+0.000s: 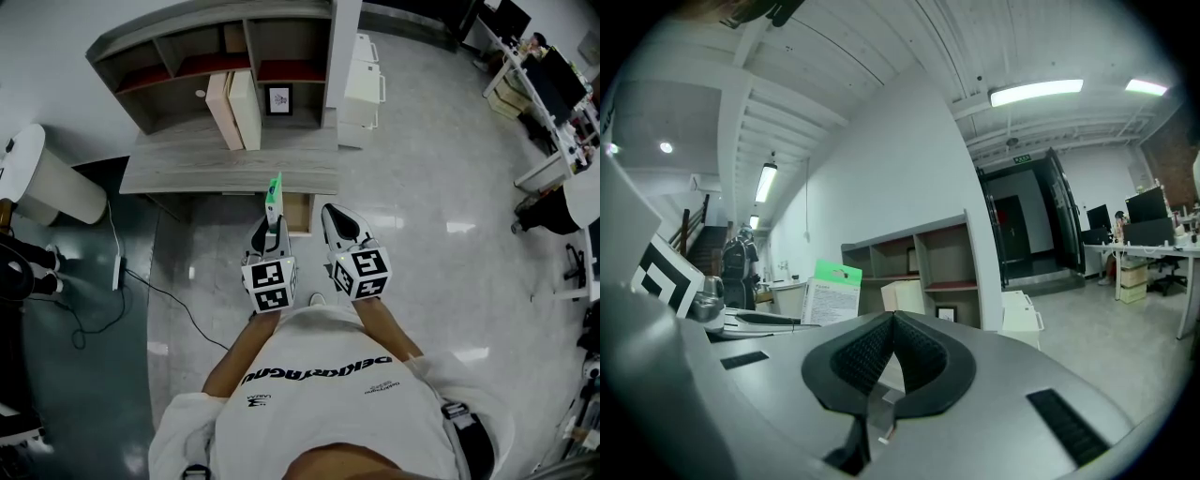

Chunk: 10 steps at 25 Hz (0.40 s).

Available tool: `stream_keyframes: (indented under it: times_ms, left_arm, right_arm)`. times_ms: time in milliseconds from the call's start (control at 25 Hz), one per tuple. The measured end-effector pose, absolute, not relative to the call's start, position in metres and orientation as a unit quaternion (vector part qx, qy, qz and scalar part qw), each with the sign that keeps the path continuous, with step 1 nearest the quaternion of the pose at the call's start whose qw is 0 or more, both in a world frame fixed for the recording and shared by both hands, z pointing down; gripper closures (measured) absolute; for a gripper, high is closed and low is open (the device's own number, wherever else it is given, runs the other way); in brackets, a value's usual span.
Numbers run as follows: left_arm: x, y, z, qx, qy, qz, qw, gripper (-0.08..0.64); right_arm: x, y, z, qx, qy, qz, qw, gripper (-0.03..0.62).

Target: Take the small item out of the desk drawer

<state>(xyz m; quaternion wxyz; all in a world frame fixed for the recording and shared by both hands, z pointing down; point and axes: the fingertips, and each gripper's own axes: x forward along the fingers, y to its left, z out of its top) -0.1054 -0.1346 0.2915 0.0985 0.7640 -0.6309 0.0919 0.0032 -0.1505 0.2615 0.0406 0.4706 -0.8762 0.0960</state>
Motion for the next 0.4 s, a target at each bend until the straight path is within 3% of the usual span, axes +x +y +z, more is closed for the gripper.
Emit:
stream_keyframes:
  times_ms: [400]
  left_arm:
    - [-0.1000,-0.1377,0.2875,0.767,-0.629,0.082,0.091,0.456]
  right_arm:
    - [0.0034,-0.1560,0.2589,0.467,-0.879,0.091,0.036,0.560]
